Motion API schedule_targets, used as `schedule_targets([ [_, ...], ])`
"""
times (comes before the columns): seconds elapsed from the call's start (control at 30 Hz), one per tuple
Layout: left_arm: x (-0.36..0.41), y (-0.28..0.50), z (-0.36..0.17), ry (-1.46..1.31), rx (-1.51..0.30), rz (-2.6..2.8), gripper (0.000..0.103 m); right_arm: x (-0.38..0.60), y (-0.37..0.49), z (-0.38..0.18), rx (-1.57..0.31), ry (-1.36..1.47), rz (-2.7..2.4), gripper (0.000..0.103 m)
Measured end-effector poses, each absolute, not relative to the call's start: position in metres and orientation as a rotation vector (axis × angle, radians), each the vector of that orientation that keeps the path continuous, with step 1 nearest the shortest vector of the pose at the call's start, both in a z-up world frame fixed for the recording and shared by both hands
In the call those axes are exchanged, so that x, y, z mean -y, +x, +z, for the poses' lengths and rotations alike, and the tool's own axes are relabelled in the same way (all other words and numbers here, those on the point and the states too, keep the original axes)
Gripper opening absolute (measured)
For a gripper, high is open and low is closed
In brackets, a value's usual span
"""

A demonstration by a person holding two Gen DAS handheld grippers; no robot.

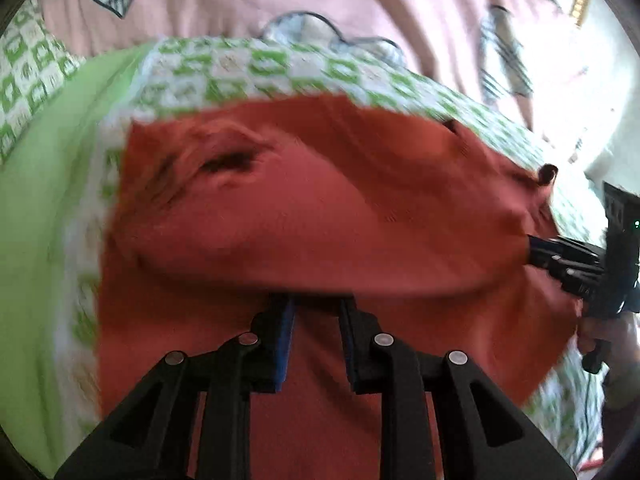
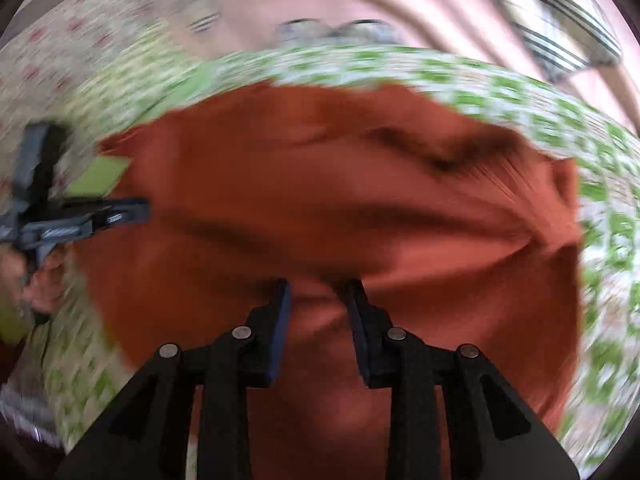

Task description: Fold small clothes

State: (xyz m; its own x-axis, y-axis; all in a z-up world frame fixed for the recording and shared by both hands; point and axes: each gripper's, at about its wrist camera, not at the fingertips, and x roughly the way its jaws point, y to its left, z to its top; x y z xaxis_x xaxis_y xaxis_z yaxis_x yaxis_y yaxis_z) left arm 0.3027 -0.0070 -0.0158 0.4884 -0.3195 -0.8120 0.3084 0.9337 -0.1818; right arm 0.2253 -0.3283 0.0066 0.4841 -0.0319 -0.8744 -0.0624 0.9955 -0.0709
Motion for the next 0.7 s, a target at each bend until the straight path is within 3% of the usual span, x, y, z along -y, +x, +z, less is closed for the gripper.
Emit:
schedule_targets([
  [0.17, -0.013, 0.349, -0.005, -0.006, -0.913, -0.224, 0.026, 0.384, 0.251, 0.030, -0.959, 0.001, -0.213, 0.028],
  [0.27, -0.032, 0.358, -0.003, -0.071, -0.914, -0.181, 0.023, 0.394, 0.248, 0.042, -0.922, 0.072, -0.216, 0.030],
  [0.7, -0.018, 0.302, 0.010, -0.058, -0.863, -0.303, 0.030, 0.307, 0.257, 0.037, -0.930, -0.119, 0.108, 0.034],
])
